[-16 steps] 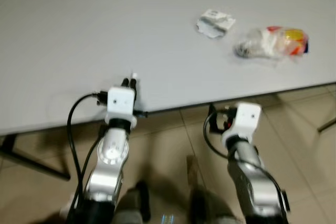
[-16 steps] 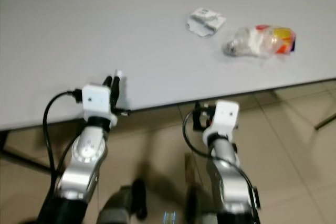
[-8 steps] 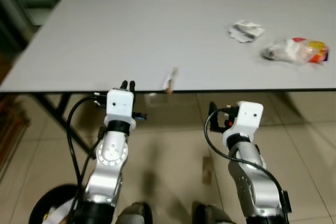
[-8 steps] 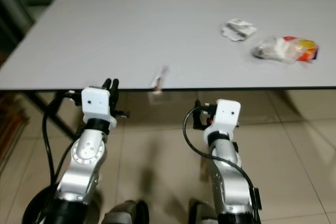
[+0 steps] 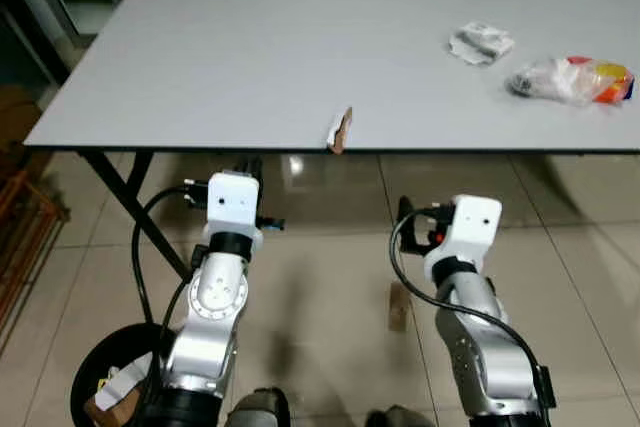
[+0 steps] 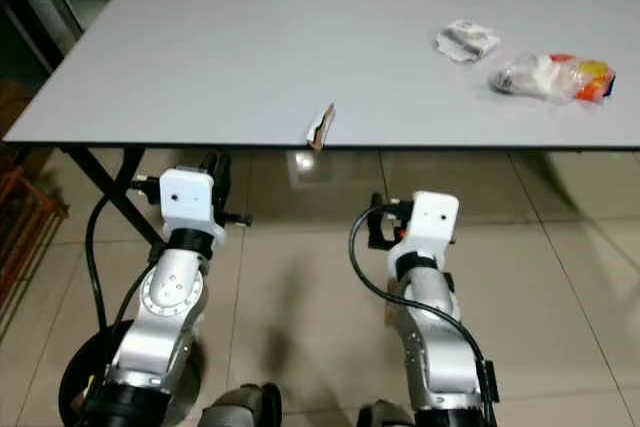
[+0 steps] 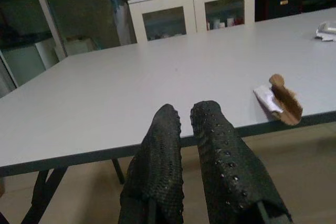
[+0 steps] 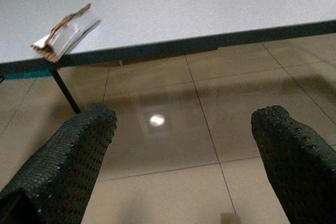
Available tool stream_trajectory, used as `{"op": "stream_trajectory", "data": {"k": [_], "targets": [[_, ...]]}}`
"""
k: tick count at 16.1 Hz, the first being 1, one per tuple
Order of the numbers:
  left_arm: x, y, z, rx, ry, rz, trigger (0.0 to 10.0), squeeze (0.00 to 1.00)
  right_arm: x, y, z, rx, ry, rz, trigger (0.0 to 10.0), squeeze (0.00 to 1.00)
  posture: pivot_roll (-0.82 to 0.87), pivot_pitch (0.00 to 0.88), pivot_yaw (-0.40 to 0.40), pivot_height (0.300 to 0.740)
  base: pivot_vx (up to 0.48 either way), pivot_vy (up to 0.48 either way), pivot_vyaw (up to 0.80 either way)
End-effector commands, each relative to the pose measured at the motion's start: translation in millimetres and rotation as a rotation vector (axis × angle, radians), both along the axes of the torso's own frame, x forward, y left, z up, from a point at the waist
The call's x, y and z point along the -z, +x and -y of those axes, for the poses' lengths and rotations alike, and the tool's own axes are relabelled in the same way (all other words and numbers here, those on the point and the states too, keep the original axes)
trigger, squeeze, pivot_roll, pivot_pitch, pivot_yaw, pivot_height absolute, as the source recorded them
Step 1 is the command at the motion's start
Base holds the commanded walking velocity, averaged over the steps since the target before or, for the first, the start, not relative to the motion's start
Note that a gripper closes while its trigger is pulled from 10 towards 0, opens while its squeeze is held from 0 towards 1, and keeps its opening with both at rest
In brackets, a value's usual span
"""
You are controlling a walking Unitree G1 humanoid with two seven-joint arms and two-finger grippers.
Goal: Picking trash to rubbish bin
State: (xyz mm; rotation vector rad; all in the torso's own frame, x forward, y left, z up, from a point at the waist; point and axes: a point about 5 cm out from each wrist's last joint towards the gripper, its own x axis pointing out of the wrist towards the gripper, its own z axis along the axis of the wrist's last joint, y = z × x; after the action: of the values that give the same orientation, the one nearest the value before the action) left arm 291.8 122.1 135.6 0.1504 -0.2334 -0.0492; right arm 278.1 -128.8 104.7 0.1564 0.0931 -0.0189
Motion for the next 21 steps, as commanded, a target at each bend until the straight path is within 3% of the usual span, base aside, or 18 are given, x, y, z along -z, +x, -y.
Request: {"op": "stream_trajectory", "data": {"k": [1, 13, 15, 17, 21], "targets": [[-1.1, -0.4, 0.1, -0.003, 0.001, 0.0, 10.0, 0.0, -0.6, -1.7, 1.0, 0.011, 0.019, -0.003, 10.0, 0.0, -0.03, 0.199, 0.023, 0.74, 0.0, 0.0, 0.0], [2.6, 3.7, -2.0, -0.013, 0.011, -0.026, 10.0, 0.0, -2.5, 3.0, 1.5, 0.013, 0.009, 0.001, 10.0, 0.0, -0.03, 0.204, 0.024, 0.74, 0.0, 0.0, 0.0], [8.9, 1.9, -2.6, -0.003, 0.004, -0.038, 10.0, 0.0, -2.0, 3.6, 1.3, 0.012, 0.01, 0.0, 10.0, 0.0, -0.03, 0.204, 0.024, 0.74, 0.0, 0.0, 0.0], [32.5, -6.3, -1.4, 0.018, 0.024, -0.101, 10.0, 0.0, 5.5, 2.4, 3.2, 0.017, 0.003, -0.021, 10.0, 0.0, -0.03, 0.214, 0.021, 0.74, 0.0, 0.0, 0.0], [36.2, -8.1, -2.2, 0.018, 0.033, -0.116, 10.0, 0.0, 5.2, 1.3, 5.2, 0.021, -0.003, -0.019, 10.0, 0.0, -0.02, 0.225, 0.019, 0.74, 0.0, 0.0, 0.0]]}}
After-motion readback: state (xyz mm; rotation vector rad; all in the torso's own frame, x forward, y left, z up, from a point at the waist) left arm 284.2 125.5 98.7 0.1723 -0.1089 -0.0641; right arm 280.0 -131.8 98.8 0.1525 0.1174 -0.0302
